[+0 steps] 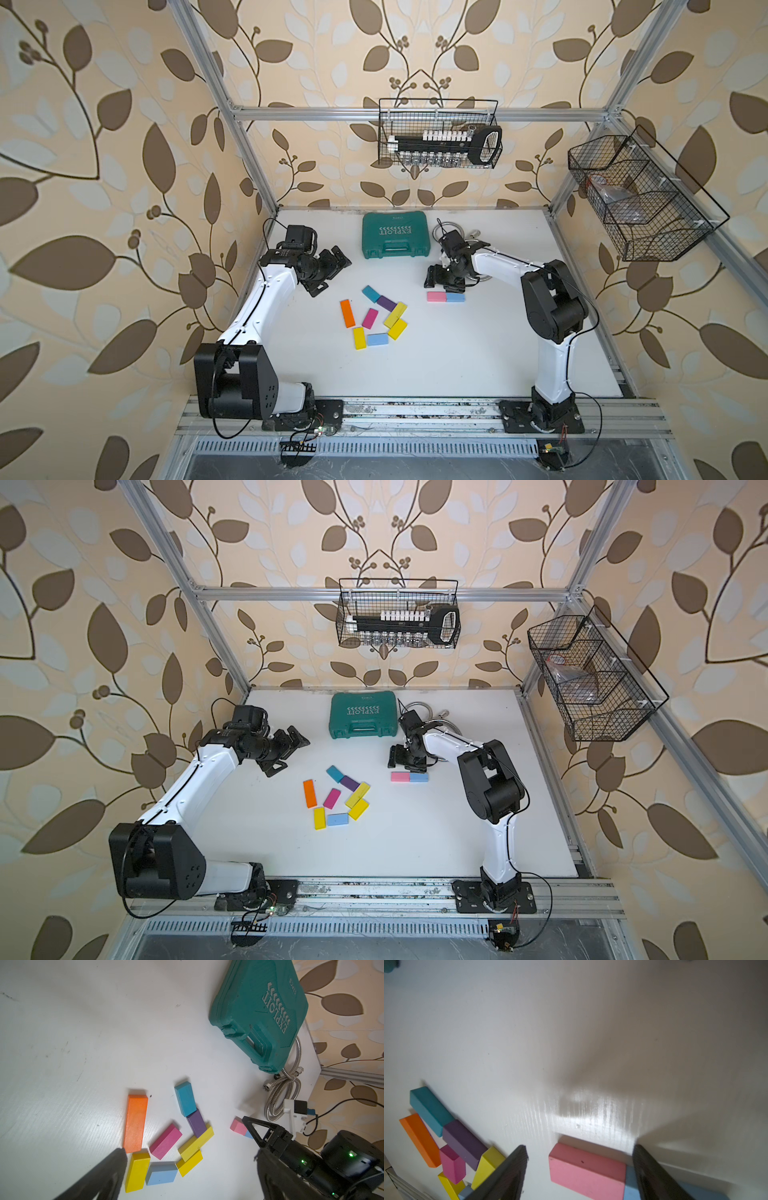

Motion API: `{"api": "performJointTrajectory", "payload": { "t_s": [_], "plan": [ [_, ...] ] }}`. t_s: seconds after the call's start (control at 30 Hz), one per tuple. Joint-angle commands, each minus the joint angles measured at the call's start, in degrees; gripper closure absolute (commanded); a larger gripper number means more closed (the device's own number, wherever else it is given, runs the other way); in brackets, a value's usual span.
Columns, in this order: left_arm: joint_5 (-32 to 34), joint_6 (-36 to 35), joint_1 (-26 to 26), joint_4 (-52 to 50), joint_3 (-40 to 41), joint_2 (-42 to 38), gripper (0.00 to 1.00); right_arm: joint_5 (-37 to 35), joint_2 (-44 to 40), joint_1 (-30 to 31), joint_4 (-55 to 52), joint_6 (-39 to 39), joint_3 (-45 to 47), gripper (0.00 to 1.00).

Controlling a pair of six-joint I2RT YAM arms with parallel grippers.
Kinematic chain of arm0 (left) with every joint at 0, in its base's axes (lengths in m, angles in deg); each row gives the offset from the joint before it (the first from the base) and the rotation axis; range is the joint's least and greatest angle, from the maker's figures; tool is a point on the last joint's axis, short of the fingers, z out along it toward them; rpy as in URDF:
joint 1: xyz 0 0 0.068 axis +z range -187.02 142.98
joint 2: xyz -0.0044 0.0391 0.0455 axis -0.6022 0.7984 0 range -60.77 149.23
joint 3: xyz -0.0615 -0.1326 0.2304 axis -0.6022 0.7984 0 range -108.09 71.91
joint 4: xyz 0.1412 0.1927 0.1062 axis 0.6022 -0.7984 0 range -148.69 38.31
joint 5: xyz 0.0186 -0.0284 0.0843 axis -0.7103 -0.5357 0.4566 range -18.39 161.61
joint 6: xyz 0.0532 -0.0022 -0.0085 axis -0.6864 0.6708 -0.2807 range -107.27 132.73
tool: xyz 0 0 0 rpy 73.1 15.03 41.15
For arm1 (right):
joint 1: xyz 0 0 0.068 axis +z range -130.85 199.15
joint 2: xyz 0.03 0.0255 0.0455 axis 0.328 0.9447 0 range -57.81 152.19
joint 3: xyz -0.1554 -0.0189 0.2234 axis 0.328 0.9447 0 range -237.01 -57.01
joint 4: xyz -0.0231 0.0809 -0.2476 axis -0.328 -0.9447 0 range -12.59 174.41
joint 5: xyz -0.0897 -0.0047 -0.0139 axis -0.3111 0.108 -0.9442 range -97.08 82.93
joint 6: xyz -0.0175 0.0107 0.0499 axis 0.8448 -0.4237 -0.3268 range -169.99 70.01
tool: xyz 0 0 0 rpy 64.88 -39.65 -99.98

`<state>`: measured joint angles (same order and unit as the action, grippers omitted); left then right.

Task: Assemble the letter c with building blocks
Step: Assemble the building block at the center of the board.

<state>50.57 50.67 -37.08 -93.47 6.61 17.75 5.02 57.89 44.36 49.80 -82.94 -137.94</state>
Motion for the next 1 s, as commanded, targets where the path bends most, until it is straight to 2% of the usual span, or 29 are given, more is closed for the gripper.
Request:
{"api": "performJointTrajectory", "payload": {
  "t_s": [0.0, 0.27, 0.47, 0.63, 0.83, 0.97],
  "plan": [
    [-1.02, 0.24, -0.33, 0.47, 0.31, -1.27, 0.01, 0.56, 1.08, 0.28, -1.37, 0.47, -1.15, 0.21],
    [-1.13, 0.30, -0.37, 0.56, 0.37, -1.18, 0.01, -1.35, 0.56, -0.58, -0.71, -0.57, -2.22, 0.21],
    [-1.12, 0.21, -0.32, 0.55, 0.16, -1.27, 0.01, -1.62, -3.80, -1.22, -0.26, -0.06, -2.25, 0.21],
    [-1.37, -0.26, -0.30, 0.31, 0.09, -1.31, 0.01, -1.45, -8.75, 0.18, -1.01, 0.83, 1.53, 0.21],
    [1.84, -3.21, -0.22, -1.92, -1.05, -2.58, 0.01, -5.17, -16.20, 10.49, -3.07, 4.25, 8.53, 0.21],
    [3.41, -5.37, 1.59, -3.60, -2.47, -2.01, 0.01, -9.50, -15.34, 18.80, -5.57, 4.35, 8.02, 0.21]
  ]
}}
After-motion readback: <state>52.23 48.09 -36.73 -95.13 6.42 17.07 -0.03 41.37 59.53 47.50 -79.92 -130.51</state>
